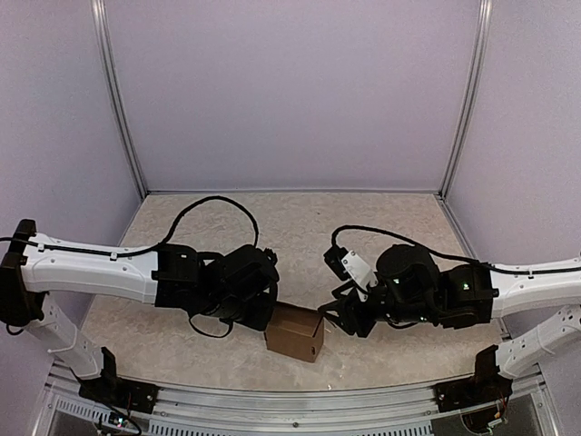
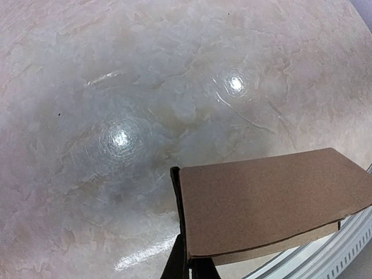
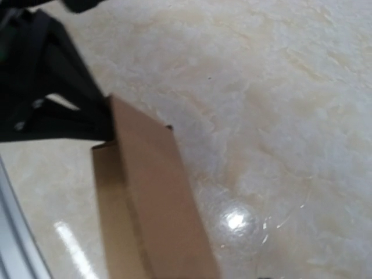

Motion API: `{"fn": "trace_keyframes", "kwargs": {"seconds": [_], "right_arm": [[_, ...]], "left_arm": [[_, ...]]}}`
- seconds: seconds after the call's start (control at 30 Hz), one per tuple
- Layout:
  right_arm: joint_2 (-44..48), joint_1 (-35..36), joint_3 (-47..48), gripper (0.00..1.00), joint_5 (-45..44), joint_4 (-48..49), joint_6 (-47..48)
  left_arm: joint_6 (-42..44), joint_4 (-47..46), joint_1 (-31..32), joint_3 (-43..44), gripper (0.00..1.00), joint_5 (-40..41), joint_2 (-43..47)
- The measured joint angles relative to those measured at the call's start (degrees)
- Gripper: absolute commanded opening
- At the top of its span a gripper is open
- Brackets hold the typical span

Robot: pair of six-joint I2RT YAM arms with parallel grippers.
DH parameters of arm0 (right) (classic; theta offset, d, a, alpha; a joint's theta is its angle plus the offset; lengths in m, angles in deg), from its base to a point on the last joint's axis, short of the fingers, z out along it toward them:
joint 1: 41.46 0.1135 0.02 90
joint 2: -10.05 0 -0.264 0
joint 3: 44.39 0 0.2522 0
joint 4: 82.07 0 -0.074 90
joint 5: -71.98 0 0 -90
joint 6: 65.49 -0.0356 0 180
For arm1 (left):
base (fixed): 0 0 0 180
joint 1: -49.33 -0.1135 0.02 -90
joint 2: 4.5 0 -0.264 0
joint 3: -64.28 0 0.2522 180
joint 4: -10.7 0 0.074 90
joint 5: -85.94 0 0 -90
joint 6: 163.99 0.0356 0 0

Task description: Fold the paper box

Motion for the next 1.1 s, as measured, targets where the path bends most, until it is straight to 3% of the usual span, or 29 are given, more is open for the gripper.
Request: {"fn": "trace_keyframes", "kwargs": {"seconds": [0.43,0.53,0.63,0.97,1.1], "right_arm": [[-4.96,3.41,3.41,0.40,-5.22,-8.76,-2.54],[-6.62,3.76,3.98,0.32,-6.34,-9.86,-2.58],[-7.85,4.07,4.90,0.18,-7.17,-10.40,-2.47],[-8.81,4.39,6.03,0.00,-8.72,-10.73,-2.34],[-9.22,4.42,6.25,0.00,-9.77,-11.23,-2.19]], "left_arm": [[-2.12,-0.02,-0.11,0.09,0.00,0.02,-0.13],[-2.45,-0.02,-0.09,0.11,0.00,0.04,-0.13],[-2.67,-0.02,-0.09,0.09,0.00,0.13,-0.13],[-2.93,-0.07,-0.09,0.11,0.00,0.20,-0.13],[-2.91,-0.07,-0.09,0.09,0.00,0.39,-0.13]]}}
